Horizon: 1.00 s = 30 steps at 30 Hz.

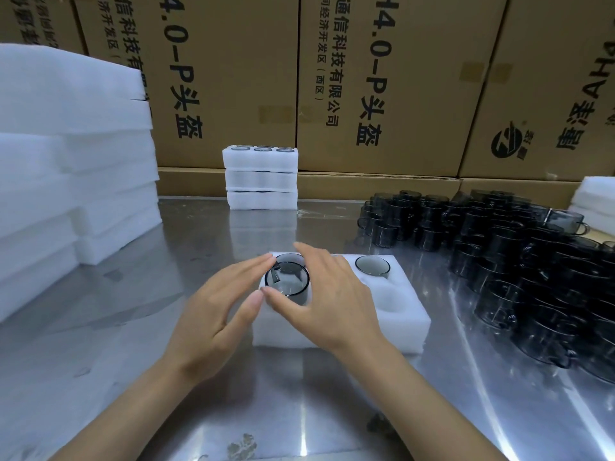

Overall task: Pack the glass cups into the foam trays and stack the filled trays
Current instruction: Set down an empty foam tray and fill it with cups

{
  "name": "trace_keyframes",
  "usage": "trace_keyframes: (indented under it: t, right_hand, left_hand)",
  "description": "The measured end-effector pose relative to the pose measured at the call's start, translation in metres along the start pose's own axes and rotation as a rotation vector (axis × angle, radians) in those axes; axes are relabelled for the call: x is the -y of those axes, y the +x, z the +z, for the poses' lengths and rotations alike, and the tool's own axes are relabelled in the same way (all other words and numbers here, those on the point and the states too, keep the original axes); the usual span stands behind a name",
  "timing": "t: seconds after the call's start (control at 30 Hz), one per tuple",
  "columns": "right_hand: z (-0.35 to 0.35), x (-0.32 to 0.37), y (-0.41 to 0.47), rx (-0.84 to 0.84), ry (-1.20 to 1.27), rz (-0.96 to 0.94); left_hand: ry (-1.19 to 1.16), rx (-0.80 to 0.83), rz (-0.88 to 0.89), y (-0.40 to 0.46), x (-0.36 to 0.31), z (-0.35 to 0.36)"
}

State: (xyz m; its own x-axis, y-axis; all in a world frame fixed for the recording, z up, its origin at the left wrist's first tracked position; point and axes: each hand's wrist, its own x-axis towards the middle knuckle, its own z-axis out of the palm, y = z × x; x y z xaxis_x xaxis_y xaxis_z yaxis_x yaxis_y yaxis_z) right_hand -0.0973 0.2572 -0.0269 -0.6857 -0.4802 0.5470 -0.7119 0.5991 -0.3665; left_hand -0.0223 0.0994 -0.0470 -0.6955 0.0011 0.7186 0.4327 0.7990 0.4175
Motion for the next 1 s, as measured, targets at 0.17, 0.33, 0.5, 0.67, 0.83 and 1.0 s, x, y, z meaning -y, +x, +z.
trace_keyframes:
  t: [0.17,0.33,0.5,0.67,0.83,1.0]
  right_hand:
    - [-0.002,-0.005,-0.005,0.087,-0.048,-0.193]
    - [0.006,-0.006,-0.006,0.147,-0.14,-0.156]
    - [0.011,-0.008,-0.005,0.271,-0.212,-0.114]
    - [0.013,-0.011,-0.007,0.258,-0.229,-0.131]
    - [0.006,-0.008,-0.014,0.085,-0.127,-0.219]
    - [-0.032,-0.044,0.006,-0.34,0.2,0.079]
  left_hand:
    - [0.117,0.064,-0.005,-0.002,0.005,0.0]
    - [0.169,0.06,-0.117,-0.002,0.006,0.005]
    - [0.239,0.115,-0.172,-0.001,0.003,0.01]
    - [0.197,0.104,-0.184,-0.004,0.002,0.01]
    - [0.09,0.082,-0.141,-0.005,0.003,0.011]
    - [0.193,0.092,0.02,-0.002,0.0,0.017]
